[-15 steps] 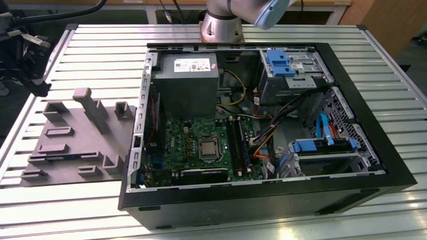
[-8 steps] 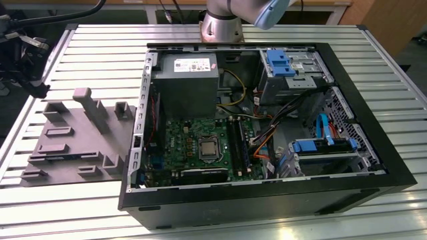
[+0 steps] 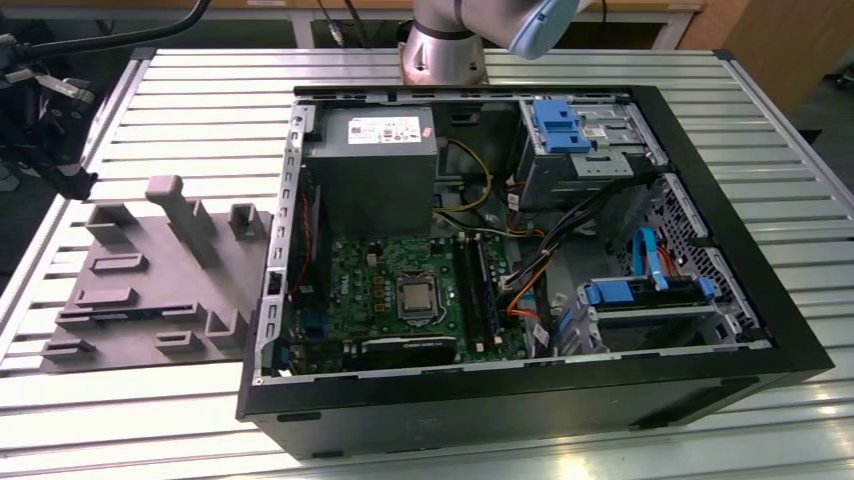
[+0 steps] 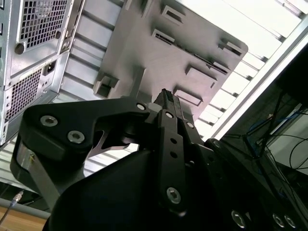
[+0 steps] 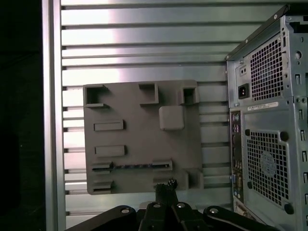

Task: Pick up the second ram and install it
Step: 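Reach for the second ram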

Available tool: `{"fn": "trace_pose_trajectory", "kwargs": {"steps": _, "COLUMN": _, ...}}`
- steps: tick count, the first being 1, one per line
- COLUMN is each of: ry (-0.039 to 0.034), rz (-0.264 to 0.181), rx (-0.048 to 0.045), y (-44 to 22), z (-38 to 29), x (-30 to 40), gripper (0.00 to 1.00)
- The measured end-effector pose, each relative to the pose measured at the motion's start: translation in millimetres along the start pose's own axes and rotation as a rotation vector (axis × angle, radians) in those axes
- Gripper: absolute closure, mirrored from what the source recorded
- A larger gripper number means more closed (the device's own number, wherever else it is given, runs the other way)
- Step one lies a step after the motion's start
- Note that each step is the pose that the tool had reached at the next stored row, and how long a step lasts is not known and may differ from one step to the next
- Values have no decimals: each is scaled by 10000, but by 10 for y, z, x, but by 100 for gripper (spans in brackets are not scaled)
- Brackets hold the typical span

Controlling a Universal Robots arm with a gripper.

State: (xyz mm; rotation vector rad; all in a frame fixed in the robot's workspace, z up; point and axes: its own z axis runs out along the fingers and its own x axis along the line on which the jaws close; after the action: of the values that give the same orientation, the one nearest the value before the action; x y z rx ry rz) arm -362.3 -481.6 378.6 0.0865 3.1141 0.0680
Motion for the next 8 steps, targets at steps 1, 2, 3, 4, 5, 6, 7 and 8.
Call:
{"fn": "trace_pose_trajectory", "kwargs": {"steps": 1, "ry": 0, "rz": 0, "rx": 0, "y": -3, "z": 1, "x": 2, "gripper": 89}}
{"fn": "trace_pose_trajectory", "kwargs": {"steps": 2, "ry": -1, "rz": -1, "rx": -1, "y": -6, "z": 2, "x": 3, "gripper": 89}}
{"fn": "trace_pose_trajectory", "kwargs": {"steps": 3, "ry": -1, "rz": -1, "rx": -1, "y": -9, "z": 3, "x": 5, "gripper": 89}}
{"fn": "trace_pose_trajectory", "kwargs": {"steps": 4, "ry": -1, "rz": -2, "rx": 0, "y": -12, "z": 4, "x": 7, "gripper": 89}}
{"fn": "trace_pose_trajectory", "kwargs": {"steps": 5, "ry": -1, "rz": -2, "rx": 0, "y": -14, "z": 6, "x": 9, "gripper": 89}}
{"fn": "trace_pose_trajectory", "kwargs": {"steps": 6, "ry": 0, "rz": -4, "rx": 0, "y": -17, "z": 6, "x": 11, "gripper": 89}}
{"fn": "trace_pose_trajectory", "kwargs": {"steps": 7, "ry": 0, "rz": -5, "rx": 0, "y": -20, "z": 7, "x": 13, "gripper": 89}}
{"fn": "trace_pose_trajectory", "kwargs": {"steps": 8, "ry": 0, "rz": -5, "rx": 0, "y": -23, "z": 8, "x": 15, "gripper": 89}}
